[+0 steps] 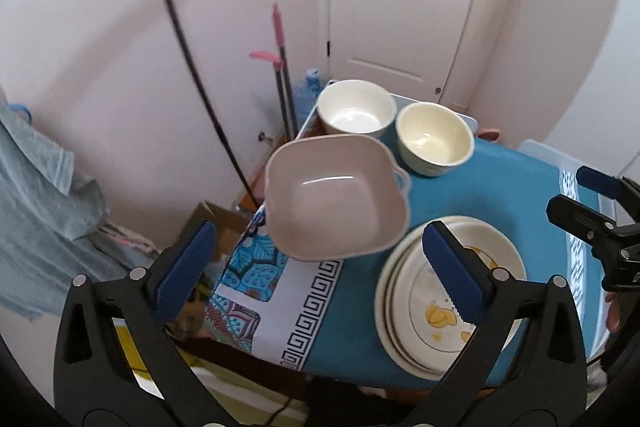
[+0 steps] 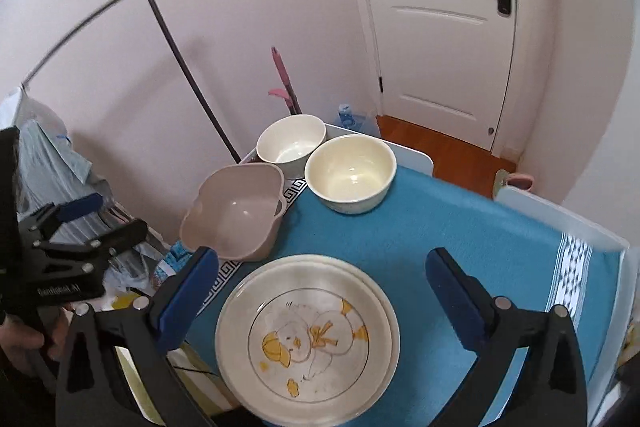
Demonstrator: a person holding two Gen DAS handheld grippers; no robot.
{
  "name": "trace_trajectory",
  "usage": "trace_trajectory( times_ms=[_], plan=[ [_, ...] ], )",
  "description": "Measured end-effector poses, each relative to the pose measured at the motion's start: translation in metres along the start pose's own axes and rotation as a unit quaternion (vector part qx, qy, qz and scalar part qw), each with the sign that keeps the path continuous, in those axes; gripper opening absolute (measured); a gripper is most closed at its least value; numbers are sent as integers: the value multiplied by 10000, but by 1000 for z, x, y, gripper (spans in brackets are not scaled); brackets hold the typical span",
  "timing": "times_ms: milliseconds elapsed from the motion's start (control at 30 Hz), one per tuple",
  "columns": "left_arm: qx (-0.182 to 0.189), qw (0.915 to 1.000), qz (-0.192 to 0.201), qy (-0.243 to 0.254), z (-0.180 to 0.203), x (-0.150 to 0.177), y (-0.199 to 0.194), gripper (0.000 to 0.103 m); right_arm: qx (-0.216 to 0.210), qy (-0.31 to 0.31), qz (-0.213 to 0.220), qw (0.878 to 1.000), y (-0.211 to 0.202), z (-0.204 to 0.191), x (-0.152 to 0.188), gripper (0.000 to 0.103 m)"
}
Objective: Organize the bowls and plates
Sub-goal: 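Open both grippers and grasp the taupe square bowl rim with both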
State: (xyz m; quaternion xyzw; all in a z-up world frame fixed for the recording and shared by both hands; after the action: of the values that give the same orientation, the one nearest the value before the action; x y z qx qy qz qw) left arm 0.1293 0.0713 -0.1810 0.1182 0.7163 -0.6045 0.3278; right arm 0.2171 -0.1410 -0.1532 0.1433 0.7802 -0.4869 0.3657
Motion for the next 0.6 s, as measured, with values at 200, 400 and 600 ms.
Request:
trace_trajectory(
  times_ms=[200,400,600],
  plan=[
    [395,9978,-444,-304,-40,1,42,103,100,-7,-232,9997,48,-22,-20,103],
    [1189,9850,-1165,-445,-55,8,99,95,265,114,-1042,9941,124,-28,-13,103],
    [1613,9731,-1636,-177,-45,9,140,64,184,340,-1377,9897,163,-32,-5,78]
  ],
)
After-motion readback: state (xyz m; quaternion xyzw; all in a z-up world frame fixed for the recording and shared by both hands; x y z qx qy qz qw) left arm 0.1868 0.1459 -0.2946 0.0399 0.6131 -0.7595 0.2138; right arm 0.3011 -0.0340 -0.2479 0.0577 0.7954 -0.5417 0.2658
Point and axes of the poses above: each gripper's, at about its wrist camera, not at the fingertips, and y roughly the way its jaws point, z to its right, x to its underside, the point moved 3 cm from there along y, roughly the way its jaws point, and after that the axes turned 5 degrees about -x, right-handed, at the moved point
